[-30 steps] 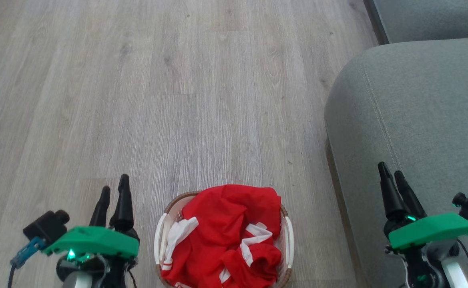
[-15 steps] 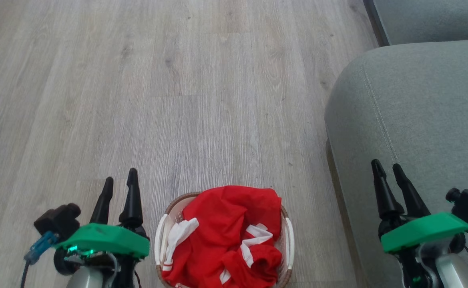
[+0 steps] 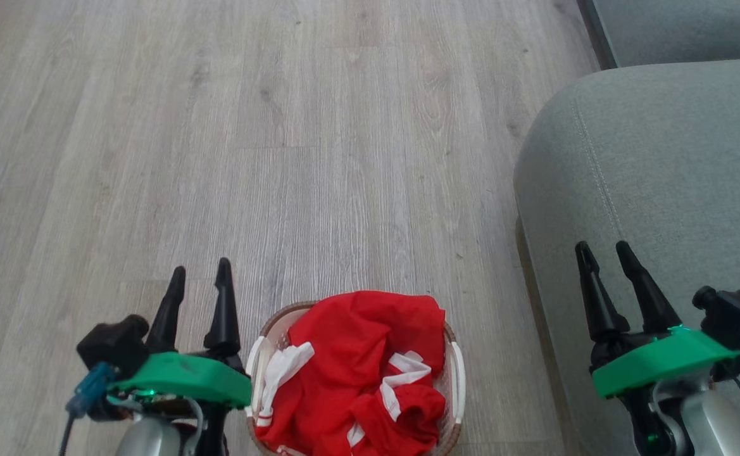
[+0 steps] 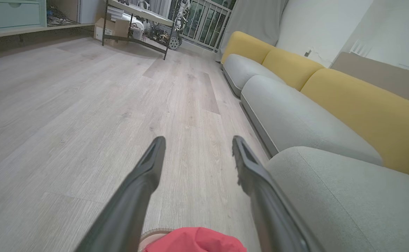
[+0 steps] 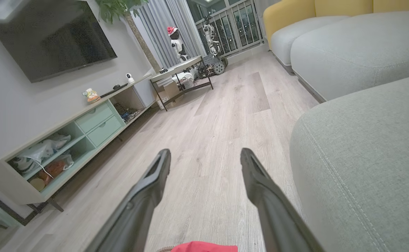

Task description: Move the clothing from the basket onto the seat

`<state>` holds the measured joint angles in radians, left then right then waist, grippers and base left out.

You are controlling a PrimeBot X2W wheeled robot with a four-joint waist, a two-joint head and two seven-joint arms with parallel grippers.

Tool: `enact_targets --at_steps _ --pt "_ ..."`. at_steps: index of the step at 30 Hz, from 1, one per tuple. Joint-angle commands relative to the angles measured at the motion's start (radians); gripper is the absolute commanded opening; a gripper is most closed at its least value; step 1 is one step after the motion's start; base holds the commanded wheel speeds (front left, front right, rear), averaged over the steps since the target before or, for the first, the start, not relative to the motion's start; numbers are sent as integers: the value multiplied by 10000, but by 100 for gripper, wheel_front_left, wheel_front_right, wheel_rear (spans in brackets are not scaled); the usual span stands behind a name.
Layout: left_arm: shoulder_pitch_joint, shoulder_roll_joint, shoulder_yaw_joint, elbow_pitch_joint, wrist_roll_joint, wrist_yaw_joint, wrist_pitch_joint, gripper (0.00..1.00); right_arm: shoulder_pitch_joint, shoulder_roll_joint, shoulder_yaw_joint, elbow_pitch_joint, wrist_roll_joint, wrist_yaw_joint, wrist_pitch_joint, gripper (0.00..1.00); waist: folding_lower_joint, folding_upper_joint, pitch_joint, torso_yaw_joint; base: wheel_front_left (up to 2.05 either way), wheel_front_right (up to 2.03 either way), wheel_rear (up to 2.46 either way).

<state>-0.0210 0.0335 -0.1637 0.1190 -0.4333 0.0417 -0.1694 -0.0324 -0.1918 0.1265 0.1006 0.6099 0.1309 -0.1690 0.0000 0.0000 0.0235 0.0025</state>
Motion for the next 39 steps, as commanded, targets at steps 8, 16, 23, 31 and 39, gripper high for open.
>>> enact_targets --at_steps 8,16,23,31,39 --pt "-650 146 -64 -629 1265 226 -384 100 -474 -303 221 -515 -1165 -1 -383 100 0 0 66 -6 0 0 0" --pt "-698 154 -210 -768 2048 350 -589 100 -513 -304 129 -490 -1875 -2 -590 100 0 0 94 -1 0 0 0" --pt "-742 162 -371 -905 2829 484 -794 100 -570 -387 165 -576 -2590 -2 -796 100 0 0 147 11 0 0 0" --pt "-798 167 -476 -1001 3305 598 -924 100 -612 -440 220 -711 -3014 -2 -927 100 0 0 220 21 0 0 0" --pt "-812 167 -465 -990 3254 615 -924 100 -613 -403 162 -715 -3004 -2 -927 100 0 0 257 10 0 0 0"
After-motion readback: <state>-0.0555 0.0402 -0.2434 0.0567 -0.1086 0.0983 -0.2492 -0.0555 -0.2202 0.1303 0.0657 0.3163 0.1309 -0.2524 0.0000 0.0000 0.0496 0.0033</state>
